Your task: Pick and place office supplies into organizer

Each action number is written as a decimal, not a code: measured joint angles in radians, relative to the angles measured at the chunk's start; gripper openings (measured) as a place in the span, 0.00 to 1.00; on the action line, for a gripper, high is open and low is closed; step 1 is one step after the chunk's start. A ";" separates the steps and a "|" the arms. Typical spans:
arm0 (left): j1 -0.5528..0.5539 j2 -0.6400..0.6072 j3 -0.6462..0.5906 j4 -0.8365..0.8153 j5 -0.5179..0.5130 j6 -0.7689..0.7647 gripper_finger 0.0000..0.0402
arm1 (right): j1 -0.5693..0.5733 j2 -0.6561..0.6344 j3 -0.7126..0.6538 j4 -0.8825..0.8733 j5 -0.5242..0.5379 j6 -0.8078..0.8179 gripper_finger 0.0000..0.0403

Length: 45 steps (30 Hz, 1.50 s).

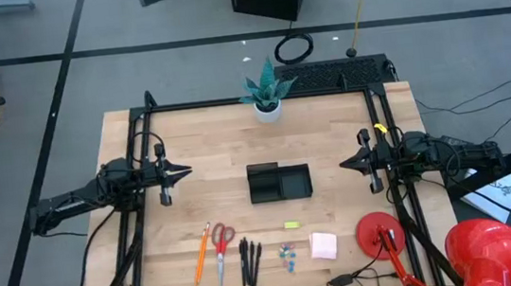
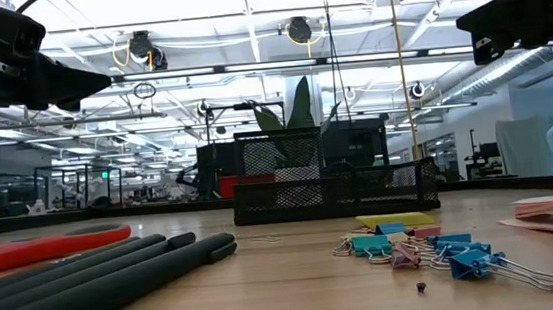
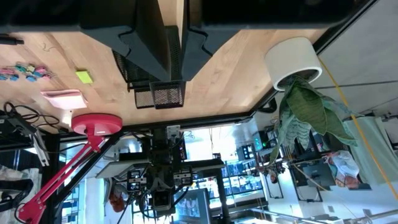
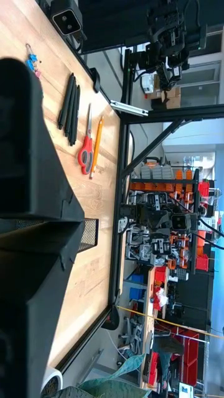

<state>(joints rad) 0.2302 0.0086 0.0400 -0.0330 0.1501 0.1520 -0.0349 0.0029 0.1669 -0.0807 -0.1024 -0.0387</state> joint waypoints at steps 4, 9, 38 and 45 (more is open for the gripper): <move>0.000 0.000 0.000 0.000 0.000 0.000 0.12 | 0.000 0.000 0.000 0.000 0.000 0.000 0.00; 0.000 0.000 0.000 0.000 0.000 0.000 0.12 | 0.000 0.000 0.000 0.000 0.000 0.000 0.00; 0.000 0.000 0.000 0.205 -0.002 -0.243 0.12 | 0.000 0.000 0.000 0.031 0.006 -0.023 0.00; 0.000 0.004 0.000 0.258 0.058 -0.191 0.12 | 0.015 0.051 -0.019 0.192 -0.043 0.065 0.03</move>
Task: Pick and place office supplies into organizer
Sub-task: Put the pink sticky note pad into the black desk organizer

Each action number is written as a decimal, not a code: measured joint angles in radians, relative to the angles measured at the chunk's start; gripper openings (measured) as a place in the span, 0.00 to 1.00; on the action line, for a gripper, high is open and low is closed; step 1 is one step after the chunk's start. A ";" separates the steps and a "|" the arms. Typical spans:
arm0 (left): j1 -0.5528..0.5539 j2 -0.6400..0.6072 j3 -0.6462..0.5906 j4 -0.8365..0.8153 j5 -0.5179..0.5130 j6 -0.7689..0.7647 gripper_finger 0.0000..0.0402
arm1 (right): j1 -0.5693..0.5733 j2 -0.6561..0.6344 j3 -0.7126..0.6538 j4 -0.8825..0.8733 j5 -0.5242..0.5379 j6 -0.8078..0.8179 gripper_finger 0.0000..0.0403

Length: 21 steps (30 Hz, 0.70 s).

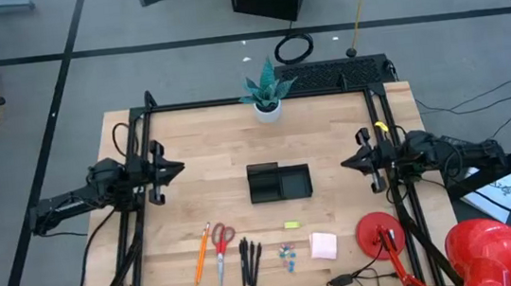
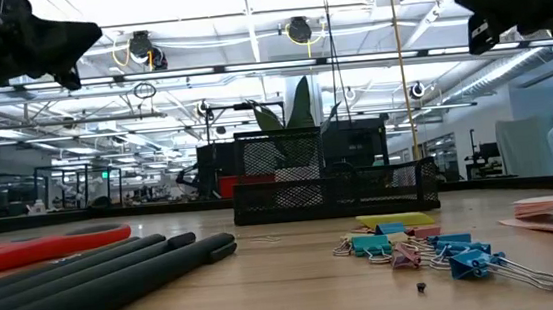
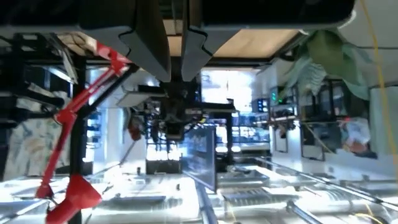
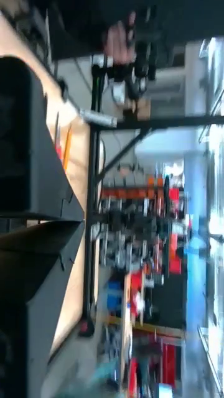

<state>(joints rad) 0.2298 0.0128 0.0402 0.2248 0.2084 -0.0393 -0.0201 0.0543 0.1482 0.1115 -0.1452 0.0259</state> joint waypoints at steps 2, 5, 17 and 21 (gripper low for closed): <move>0.000 0.000 0.000 -0.008 -0.002 -0.009 0.12 | 0.019 0.047 0.000 0.042 -0.015 0.017 0.06; 0.001 0.000 0.000 -0.014 -0.024 -0.016 0.12 | 0.061 0.142 0.000 0.112 -0.013 0.043 0.12; 0.001 0.000 0.000 -0.011 -0.065 -0.030 0.12 | 0.383 0.680 0.331 -0.057 0.240 -0.021 0.19; 0.000 0.000 0.000 -0.012 -0.079 -0.030 0.12 | 0.474 0.836 0.503 -0.251 0.349 -0.048 0.18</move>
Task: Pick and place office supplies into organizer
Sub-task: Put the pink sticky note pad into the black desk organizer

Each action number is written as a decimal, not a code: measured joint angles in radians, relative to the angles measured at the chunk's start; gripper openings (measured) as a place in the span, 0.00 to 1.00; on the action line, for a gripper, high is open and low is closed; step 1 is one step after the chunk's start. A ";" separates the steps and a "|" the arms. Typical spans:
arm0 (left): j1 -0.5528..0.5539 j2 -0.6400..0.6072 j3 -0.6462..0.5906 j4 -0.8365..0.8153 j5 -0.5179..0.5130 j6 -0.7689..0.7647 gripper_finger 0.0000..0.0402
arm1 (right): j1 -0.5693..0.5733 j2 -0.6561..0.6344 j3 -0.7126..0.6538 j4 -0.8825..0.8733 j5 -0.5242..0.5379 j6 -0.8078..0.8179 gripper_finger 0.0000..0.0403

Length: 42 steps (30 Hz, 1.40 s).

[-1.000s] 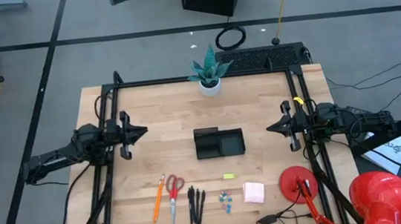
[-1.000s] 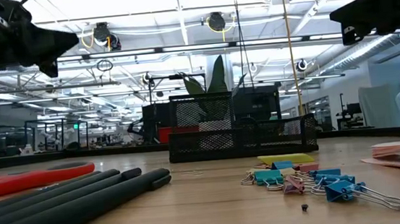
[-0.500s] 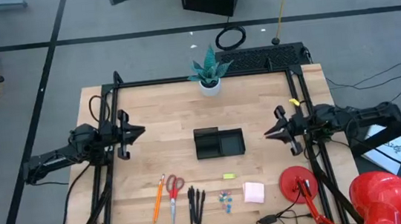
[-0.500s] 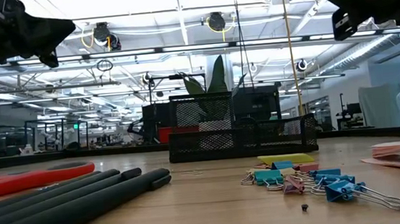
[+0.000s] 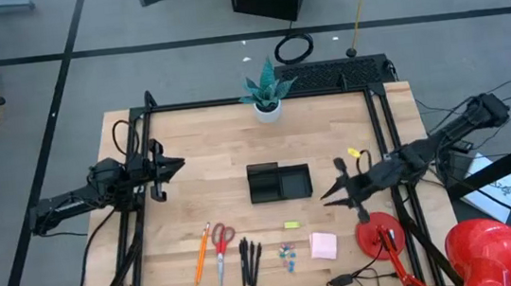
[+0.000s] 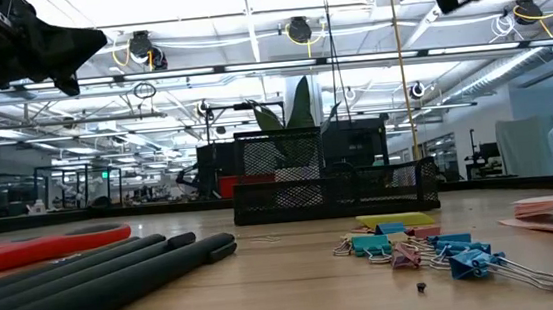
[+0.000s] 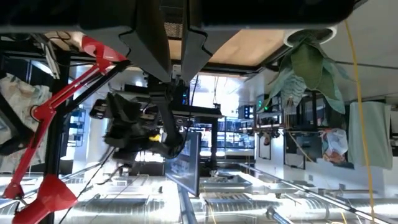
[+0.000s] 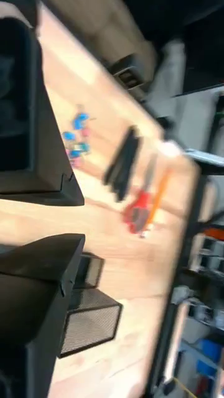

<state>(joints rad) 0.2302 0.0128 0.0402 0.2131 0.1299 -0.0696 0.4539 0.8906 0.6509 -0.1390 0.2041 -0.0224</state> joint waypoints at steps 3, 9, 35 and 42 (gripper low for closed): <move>0.000 0.000 0.000 0.000 0.000 0.000 0.12 | 0.049 0.092 0.098 -0.080 0.008 0.027 0.16; 0.000 0.000 0.000 0.053 -0.001 0.049 0.12 | 0.112 0.284 0.260 -0.251 0.006 0.161 0.13; 0.000 0.000 0.000 0.076 -0.014 0.154 0.12 | 0.115 0.630 0.461 -0.465 -0.078 0.639 0.76; 0.000 0.000 0.000 0.075 -0.060 0.149 0.12 | 0.119 0.630 0.414 -0.438 -0.104 0.702 0.94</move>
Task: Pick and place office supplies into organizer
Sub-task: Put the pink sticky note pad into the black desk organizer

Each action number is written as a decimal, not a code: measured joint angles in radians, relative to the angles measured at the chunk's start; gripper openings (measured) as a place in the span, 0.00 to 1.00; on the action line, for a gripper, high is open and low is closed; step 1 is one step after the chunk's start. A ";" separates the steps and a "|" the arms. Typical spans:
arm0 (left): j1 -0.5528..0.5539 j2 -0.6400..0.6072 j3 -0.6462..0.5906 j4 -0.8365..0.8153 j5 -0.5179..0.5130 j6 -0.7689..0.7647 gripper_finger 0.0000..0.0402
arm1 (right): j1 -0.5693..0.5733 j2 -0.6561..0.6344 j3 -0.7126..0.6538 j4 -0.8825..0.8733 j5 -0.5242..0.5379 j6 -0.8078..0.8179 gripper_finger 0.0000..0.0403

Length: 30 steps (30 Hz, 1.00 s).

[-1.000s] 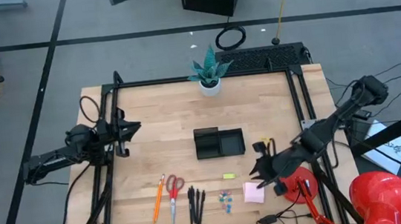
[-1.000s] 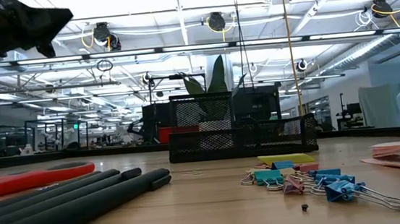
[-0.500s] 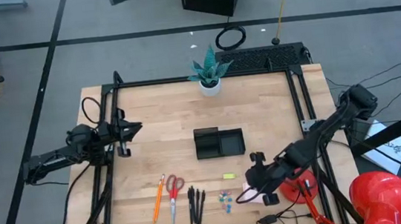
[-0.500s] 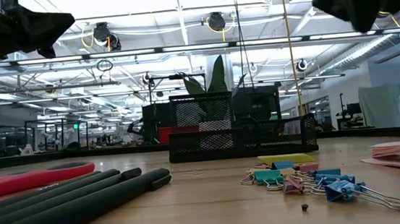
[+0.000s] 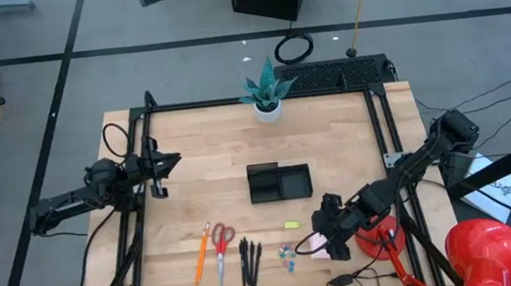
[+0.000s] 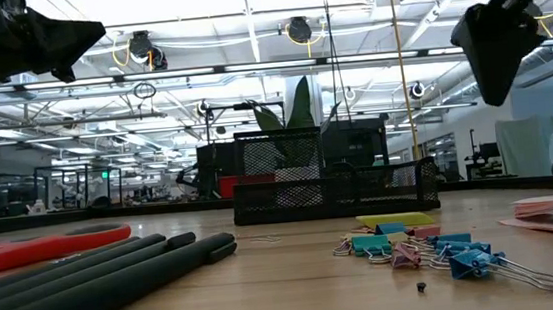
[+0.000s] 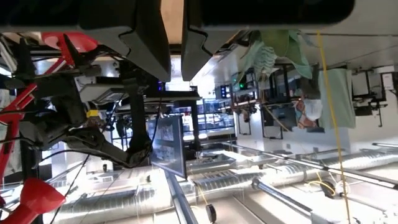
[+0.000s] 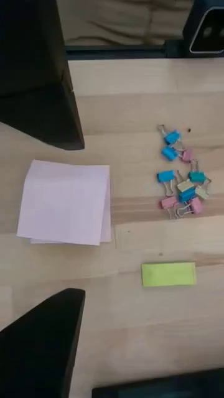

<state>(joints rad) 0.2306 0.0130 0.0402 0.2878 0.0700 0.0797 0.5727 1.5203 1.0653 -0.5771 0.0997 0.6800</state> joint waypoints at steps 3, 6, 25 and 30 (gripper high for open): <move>0.000 0.000 0.000 -0.004 0.000 -0.010 0.12 | 0.012 -0.001 -0.027 0.041 -0.005 0.014 0.95; 0.000 0.000 0.000 -0.023 0.000 -0.010 0.12 | 0.014 0.000 -0.059 0.089 -0.006 0.022 0.95; 0.000 0.000 0.000 -0.030 0.000 -0.006 0.12 | 0.003 0.084 -0.235 0.270 0.000 0.071 0.95; 0.000 0.000 0.000 -0.029 0.000 -0.006 0.12 | -0.009 0.141 -0.231 0.301 -0.027 0.056 0.94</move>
<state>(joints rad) 0.2306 0.0128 0.0402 0.2585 0.0696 0.0738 0.5632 1.6612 0.8343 -0.2762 0.0729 0.7362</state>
